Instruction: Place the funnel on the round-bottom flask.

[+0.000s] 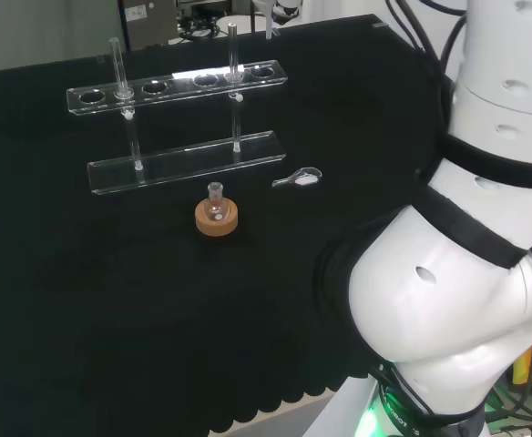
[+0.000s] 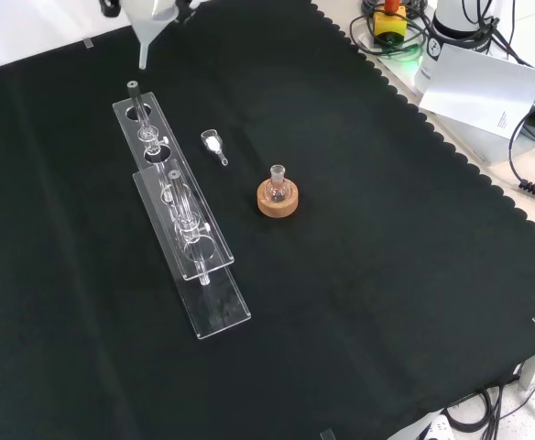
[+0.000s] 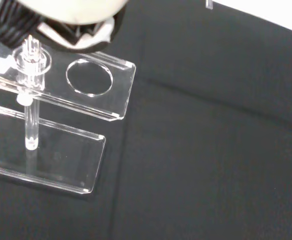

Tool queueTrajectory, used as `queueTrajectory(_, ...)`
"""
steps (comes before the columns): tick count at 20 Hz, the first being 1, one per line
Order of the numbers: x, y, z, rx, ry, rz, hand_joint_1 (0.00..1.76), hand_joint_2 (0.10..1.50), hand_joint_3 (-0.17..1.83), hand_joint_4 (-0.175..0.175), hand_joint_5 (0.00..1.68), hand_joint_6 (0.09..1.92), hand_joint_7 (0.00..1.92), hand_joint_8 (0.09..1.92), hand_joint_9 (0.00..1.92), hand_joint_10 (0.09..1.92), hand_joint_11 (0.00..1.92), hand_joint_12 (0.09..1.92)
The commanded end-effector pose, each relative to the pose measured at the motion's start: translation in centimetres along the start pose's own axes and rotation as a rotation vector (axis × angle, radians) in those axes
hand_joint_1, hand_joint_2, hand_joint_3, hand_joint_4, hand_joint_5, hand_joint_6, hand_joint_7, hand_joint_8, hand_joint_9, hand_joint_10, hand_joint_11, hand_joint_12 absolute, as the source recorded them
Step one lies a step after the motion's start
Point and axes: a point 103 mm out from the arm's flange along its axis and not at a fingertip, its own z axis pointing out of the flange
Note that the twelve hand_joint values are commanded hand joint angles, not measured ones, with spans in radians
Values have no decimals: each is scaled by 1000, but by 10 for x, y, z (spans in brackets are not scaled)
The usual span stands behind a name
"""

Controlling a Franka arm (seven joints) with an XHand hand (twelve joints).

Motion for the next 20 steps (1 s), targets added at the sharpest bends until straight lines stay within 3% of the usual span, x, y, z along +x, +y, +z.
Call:
queueTrajectory(1, 12, -39, -16, -15, -33, 5, 950, 680, 756, 14, 476, 967, 392, 712, 612, 565, 235, 1353)
queueTrajectory(7, 25, -67, -11, -33, -11, -9, 951, 682, 759, 14, 483, 969, 390, 713, 612, 567, 235, 1353)
queueTrajectory(11, 48, -87, -2, -2, 10, -48, 952, 683, 761, 15, 485, 969, 389, 714, 612, 567, 235, 1353)
queueTrajectory(20, 79, -121, 42, 56, 43, -72, 952, 684, 764, 15, 493, 971, 390, 716, 613, 569, 236, 1354)
